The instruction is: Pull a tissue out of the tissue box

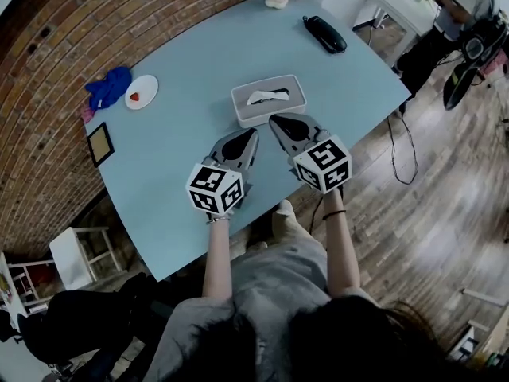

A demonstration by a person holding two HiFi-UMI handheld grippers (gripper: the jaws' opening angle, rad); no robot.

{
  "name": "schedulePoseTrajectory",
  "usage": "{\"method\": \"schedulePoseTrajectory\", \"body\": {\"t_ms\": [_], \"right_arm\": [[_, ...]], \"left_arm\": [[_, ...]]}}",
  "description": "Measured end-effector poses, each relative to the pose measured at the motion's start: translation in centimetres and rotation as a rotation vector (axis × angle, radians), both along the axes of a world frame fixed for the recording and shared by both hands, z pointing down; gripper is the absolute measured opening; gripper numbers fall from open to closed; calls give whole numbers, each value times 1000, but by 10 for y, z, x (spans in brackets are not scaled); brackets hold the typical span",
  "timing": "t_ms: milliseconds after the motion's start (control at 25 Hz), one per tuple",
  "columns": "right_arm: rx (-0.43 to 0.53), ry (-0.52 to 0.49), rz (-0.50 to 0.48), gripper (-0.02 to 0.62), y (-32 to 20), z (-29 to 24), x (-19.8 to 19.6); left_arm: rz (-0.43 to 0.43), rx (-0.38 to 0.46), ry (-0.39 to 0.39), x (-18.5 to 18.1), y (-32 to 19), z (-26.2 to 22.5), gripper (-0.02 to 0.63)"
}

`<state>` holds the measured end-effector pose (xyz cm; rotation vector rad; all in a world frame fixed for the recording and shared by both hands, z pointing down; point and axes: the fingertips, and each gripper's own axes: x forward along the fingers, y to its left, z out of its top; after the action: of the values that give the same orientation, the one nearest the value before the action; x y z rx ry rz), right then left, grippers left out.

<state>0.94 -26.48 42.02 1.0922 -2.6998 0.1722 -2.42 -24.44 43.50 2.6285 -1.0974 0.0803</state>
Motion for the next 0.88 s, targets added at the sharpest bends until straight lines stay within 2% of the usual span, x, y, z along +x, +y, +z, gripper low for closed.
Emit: {"method": "schedulePoseTrajectory", "body": {"t_ms": [320,480,800,880], "right_arm": [[-38,66,-79,0,-36,19,11],[-69,138,-107,0,-54,37,15],[-61,289,-181,3,-79,57,6],[-80,329,-186,39,-86,66,7]], "left_arm": [[-65,-59,5,15,-29,18,3],[-86,-78,-15,22,-36,27,3],[-99,-136,-7,11,-49,42,3],[-90,-150,-12,11,-52,47,3]]}}
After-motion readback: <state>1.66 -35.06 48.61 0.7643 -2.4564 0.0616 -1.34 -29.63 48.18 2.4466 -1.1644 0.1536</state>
